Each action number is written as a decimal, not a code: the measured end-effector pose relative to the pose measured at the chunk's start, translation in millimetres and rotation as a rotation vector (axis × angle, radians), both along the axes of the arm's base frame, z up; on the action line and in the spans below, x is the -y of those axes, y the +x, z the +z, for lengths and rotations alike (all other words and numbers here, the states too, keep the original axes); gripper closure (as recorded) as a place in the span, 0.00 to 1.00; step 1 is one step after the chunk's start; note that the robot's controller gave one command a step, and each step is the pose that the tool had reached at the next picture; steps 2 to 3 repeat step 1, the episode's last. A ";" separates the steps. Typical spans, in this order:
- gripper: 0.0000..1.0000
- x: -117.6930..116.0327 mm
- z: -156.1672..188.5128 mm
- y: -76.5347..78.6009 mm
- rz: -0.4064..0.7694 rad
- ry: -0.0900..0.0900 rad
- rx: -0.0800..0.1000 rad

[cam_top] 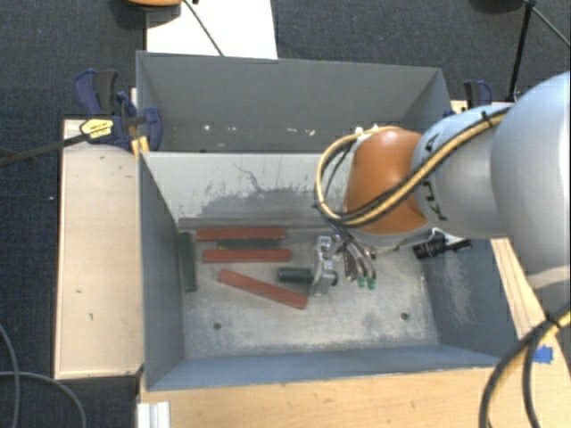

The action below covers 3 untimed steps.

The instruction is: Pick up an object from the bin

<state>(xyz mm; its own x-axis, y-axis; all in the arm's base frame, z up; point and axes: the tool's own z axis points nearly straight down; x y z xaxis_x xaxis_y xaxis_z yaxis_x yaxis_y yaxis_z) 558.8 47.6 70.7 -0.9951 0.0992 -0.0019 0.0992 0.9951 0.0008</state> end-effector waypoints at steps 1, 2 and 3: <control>1.00 -0.8 142.9 22.2 0.018 0.000 0.001; 1.00 -0.8 142.9 22.2 0.018 0.000 0.001; 1.00 -0.8 142.9 22.2 0.018 0.000 0.001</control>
Offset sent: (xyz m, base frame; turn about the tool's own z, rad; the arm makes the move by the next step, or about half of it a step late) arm 0.0000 0.0000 0.0000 0.0000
